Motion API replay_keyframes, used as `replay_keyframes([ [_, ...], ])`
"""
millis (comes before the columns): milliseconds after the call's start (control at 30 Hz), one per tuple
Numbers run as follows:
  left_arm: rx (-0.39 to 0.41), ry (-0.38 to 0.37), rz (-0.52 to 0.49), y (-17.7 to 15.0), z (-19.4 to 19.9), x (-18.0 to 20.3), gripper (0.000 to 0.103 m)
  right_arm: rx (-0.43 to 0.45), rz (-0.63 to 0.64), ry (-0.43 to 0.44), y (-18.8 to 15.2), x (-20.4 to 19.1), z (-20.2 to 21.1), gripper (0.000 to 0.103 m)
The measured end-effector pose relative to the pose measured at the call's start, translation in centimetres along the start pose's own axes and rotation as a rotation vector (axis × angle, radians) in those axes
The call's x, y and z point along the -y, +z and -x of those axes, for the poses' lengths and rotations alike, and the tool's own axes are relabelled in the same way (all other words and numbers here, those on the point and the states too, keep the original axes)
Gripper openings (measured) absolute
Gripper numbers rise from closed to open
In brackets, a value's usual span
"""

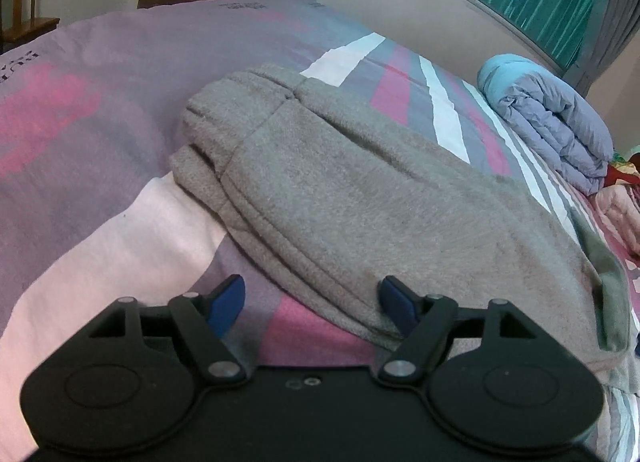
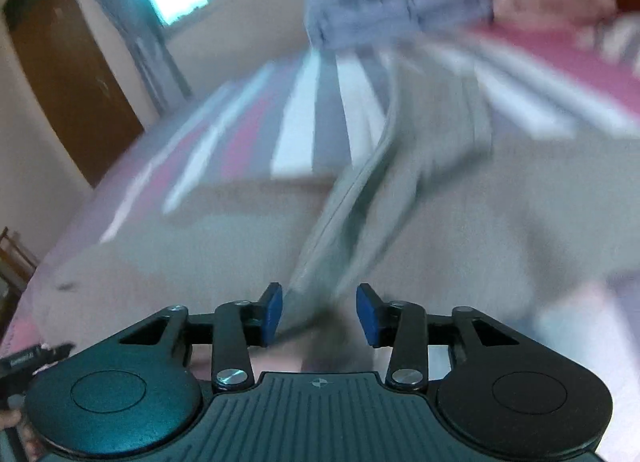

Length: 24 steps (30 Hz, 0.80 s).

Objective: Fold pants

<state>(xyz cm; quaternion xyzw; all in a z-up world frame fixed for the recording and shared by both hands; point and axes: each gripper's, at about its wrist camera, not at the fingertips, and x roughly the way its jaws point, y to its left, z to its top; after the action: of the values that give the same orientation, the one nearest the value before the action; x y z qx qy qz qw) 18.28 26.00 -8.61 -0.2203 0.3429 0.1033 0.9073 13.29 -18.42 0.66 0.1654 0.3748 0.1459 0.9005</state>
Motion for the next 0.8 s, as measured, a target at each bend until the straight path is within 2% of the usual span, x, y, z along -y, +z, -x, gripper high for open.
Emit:
replay_keyframes([
  [200, 0.009, 0.003, 0.0, -0.2, 0.1, 0.1, 0.069, 0.032, -0.009, -0.017, 5.6, 1.2, -2.9, 0.041],
  [300, 0.011, 0.002, 0.001, -0.2, 0.1, 0.0, 0.069, 0.011, -0.005, -0.014, 7.6, 1.0, -4.9, 0.041],
  [400, 0.016, 0.007, 0.005, -0.3, 0.2, 0.0, 0.069, -0.041, 0.048, -0.048, 9.1, 0.2, -7.5, 0.041],
  [533, 0.017, 0.017, 0.009, -0.4, 0.3, 0.2, 0.069, -0.118, 0.138, -0.165, 9.9, 0.0, -11.0, 0.04],
  [567, 0.018, 0.019, 0.009, -0.4, 0.3, 0.2, 0.069, -0.107, 0.141, -0.176, 9.7, 0.5, -11.1, 0.016],
  [600, 0.019, 0.02, 0.009, -0.5, 0.3, 0.3, 0.069, -0.097, 0.127, -0.172, 9.6, 1.1, -10.7, 0.003],
  [700, 0.025, 0.019, 0.01, -0.7, 0.5, 0.4, 0.069, -0.037, 0.029, -0.161, 8.3, 4.0, -7.1, 0.003],
  [800, 0.026, 0.019, 0.009, -0.7, 0.6, 0.4, 0.07, -0.007, -0.082, -0.166, 4.4, 8.0, -2.3, 0.003],
])
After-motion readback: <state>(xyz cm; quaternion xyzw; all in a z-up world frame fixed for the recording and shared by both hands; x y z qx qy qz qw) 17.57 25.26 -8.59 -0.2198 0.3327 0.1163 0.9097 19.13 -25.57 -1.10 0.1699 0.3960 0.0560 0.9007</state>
